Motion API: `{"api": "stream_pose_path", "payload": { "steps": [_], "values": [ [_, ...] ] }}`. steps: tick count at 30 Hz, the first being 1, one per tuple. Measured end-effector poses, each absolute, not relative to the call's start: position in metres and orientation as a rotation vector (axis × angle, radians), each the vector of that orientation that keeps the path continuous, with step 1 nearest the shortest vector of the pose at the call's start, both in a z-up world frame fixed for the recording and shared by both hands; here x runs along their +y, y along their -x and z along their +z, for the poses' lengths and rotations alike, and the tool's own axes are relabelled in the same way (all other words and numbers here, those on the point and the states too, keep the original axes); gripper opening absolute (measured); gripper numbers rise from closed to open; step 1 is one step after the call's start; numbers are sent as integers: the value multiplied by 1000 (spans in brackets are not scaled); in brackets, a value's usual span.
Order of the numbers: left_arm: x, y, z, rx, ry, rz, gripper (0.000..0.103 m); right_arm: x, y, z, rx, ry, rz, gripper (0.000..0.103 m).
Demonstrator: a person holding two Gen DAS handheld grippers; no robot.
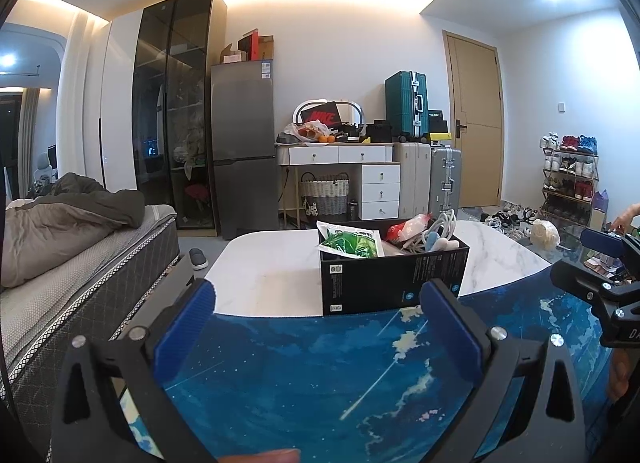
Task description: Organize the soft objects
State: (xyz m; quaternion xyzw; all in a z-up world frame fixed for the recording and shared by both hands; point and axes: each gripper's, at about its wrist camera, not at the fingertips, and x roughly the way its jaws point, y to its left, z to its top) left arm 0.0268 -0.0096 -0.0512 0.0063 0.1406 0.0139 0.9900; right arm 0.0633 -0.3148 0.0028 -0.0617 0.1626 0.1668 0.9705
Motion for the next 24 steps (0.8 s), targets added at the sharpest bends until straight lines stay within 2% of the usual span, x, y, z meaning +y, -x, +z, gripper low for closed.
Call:
{"api": "stream_pose_path", "payload": {
  "steps": [24],
  "values": [
    [-13,-28,-53,280,-10,27,103,-315,-63,2,334,123,334,102]
  ]
}}
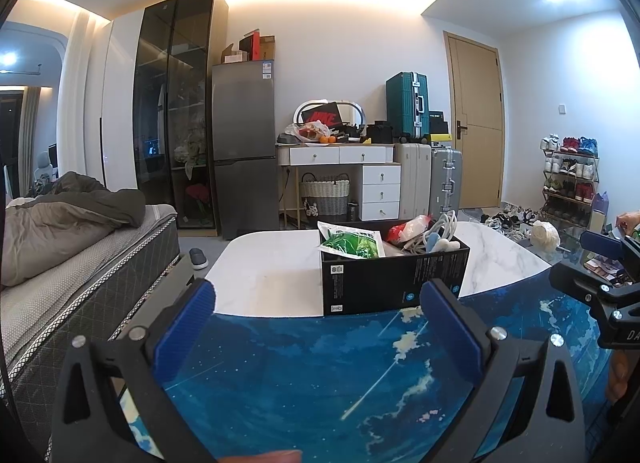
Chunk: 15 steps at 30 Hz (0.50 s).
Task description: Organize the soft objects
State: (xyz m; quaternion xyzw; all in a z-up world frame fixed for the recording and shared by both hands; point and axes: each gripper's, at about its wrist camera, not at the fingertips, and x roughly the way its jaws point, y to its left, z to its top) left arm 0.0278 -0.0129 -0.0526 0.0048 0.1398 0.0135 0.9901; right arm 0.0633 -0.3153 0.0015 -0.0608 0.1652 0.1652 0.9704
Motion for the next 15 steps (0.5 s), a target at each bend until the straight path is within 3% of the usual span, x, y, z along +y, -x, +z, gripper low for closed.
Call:
{"api": "stream_pose_path", "payload": {
  "steps": [15],
  "values": [
    [-12,-26,-52,279,-9,27,103,-319,-62,2,330,120,333,102]
  ]
}}
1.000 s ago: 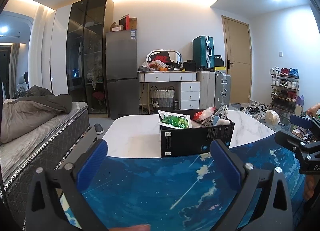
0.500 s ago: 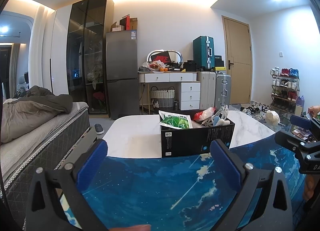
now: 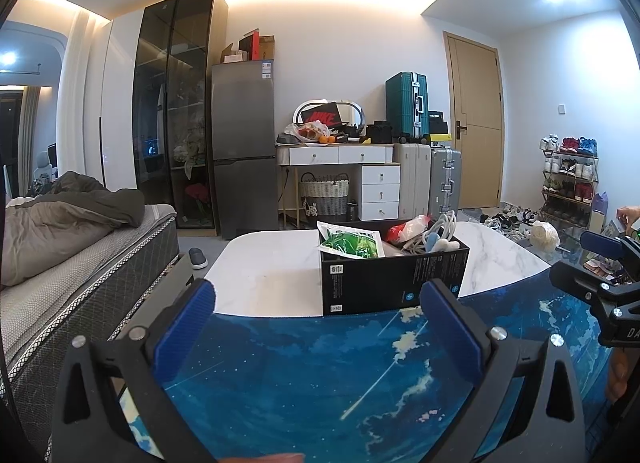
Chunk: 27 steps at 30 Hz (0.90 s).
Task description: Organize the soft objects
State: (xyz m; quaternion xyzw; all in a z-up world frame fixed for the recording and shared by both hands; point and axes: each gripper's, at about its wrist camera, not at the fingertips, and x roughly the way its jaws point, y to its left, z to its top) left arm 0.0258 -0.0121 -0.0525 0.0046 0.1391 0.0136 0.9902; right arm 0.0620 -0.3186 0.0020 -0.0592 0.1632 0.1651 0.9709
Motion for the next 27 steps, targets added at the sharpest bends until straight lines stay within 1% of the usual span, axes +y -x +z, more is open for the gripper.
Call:
{"api": "stream_pose_path", "payload": {
  "steps": [27],
  "values": [
    [-11,-23,-51,280,-4,34,103,-318,-63,1,332,114,331,102]
  ]
}}
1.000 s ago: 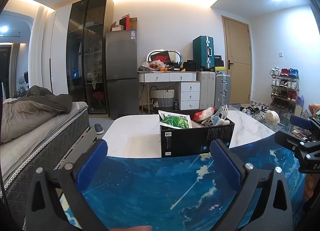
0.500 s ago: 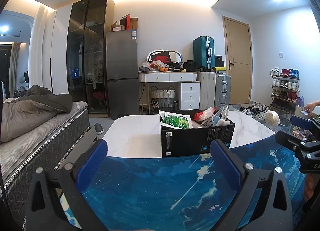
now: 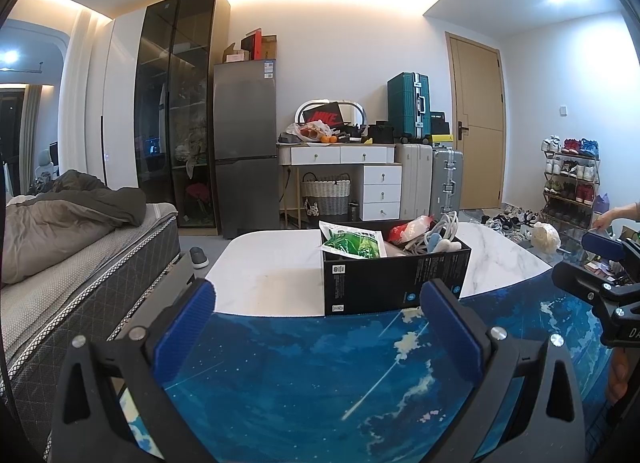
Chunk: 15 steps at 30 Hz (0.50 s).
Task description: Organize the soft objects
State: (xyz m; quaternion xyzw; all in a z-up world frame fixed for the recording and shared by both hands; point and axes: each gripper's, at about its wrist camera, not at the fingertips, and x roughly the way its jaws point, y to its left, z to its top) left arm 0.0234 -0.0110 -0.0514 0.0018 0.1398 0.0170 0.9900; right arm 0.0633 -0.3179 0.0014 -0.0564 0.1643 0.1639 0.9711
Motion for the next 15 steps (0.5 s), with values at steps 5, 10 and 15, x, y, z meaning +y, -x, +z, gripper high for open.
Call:
{"api": "stream_pose_path", "payload": {
  "steps": [5,10,15],
  "values": [
    [-11,-24,-51,280,-3,35,103,-318,-64,1,331,115,332,102],
    [-11,-23,-51,281,-4,35,103,-317,-63,1,331,114,331,102],
    [-11,-23,-51,278,-6,44,103,-317,-63,1,331,113,330,102]
  ]
}}
